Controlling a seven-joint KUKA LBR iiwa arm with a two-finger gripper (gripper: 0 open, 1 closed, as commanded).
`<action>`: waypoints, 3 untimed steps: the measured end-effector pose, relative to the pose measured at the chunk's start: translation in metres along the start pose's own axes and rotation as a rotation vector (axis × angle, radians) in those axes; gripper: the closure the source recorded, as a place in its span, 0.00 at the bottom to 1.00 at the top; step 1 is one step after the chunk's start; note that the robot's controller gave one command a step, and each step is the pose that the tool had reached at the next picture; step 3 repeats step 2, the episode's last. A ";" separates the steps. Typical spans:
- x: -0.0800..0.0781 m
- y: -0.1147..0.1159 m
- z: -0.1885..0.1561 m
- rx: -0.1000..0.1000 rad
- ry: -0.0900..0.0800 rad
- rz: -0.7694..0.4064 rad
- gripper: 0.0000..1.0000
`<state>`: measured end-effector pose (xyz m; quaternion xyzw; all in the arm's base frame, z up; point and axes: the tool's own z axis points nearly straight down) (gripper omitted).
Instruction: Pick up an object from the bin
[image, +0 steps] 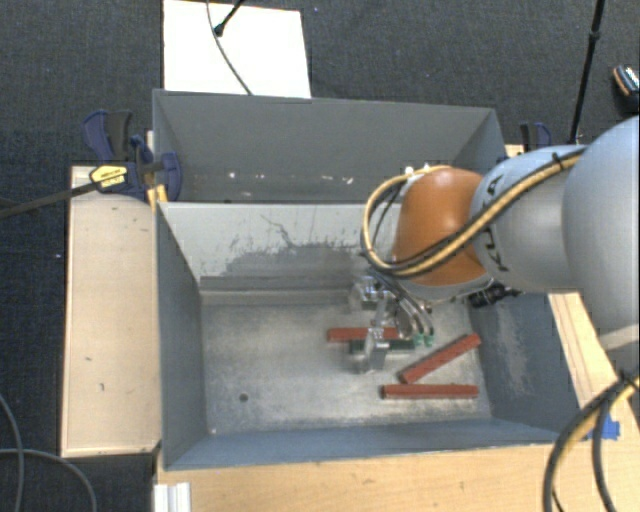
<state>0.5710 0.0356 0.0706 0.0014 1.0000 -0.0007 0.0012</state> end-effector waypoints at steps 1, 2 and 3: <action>0.000 0.003 -0.001 -0.002 0.000 -0.003 1.00; -0.001 -0.011 -0.217 -0.002 -0.009 0.031 1.00; -0.001 -0.011 -0.217 -0.002 -0.009 0.031 1.00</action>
Offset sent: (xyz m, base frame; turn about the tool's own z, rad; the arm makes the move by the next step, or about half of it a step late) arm 0.0000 0.0000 0.0000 0.0000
